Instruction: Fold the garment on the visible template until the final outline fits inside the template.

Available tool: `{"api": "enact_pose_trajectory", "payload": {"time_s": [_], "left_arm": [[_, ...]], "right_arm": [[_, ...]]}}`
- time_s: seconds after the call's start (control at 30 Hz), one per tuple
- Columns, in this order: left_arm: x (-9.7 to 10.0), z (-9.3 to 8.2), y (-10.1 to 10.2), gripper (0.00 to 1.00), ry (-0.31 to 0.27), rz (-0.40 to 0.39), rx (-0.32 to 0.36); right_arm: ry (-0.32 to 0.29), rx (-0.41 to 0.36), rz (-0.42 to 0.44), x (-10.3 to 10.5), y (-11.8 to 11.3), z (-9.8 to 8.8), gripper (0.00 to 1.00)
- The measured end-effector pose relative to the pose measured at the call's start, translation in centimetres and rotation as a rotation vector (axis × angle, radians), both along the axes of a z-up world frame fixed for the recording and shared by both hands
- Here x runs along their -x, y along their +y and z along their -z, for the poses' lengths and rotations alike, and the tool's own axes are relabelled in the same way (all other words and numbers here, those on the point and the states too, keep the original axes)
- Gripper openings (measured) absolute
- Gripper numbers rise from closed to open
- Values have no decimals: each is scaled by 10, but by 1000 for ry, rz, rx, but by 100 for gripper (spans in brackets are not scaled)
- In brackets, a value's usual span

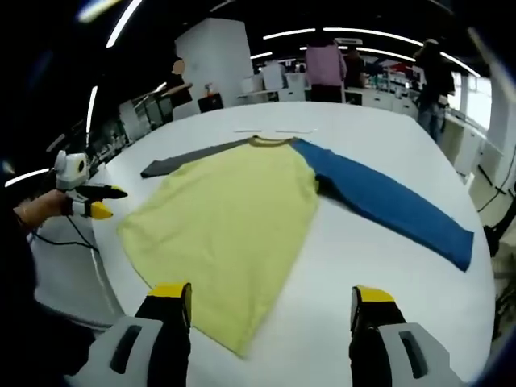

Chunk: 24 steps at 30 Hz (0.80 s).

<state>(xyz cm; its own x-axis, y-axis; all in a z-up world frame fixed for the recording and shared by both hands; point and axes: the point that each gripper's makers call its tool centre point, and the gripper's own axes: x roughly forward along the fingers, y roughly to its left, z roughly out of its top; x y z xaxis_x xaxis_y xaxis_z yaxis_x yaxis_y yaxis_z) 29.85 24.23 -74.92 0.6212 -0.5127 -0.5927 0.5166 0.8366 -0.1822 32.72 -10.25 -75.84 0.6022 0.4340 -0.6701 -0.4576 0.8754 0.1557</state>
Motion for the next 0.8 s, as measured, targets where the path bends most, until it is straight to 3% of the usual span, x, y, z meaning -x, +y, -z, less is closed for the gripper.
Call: {"api": "enact_pose_trajectory", "payload": {"time_s": [0.2, 0.47, 0.57, 0.63, 0.7, 0.8], "left_arm": [[-8, -9, -4, 72, -59, 12, 21], [-12, -16, -12, 85, -82, 38, 52], [-14, -24, -13, 90, -105, 30, 84], [-15, -25, -12, 92, -112, 33, 81], [-17, -28, -12, 94, -130, 43, 72], [-19, -33, -13, 96, -159, 47, 78]], "right_arm": [[-27, -47, 65, -18, -14, -12, 90], [-47, -69, 138, -44, -42, -20, 95], [-48, -60, 172, -51, -54, -21, 97], [-50, -64, 191, -56, -62, -21, 97], [-45, -73, 223, -70, -84, -18, 97], [-45, -65, 252, -73, -94, -14, 96]]}}
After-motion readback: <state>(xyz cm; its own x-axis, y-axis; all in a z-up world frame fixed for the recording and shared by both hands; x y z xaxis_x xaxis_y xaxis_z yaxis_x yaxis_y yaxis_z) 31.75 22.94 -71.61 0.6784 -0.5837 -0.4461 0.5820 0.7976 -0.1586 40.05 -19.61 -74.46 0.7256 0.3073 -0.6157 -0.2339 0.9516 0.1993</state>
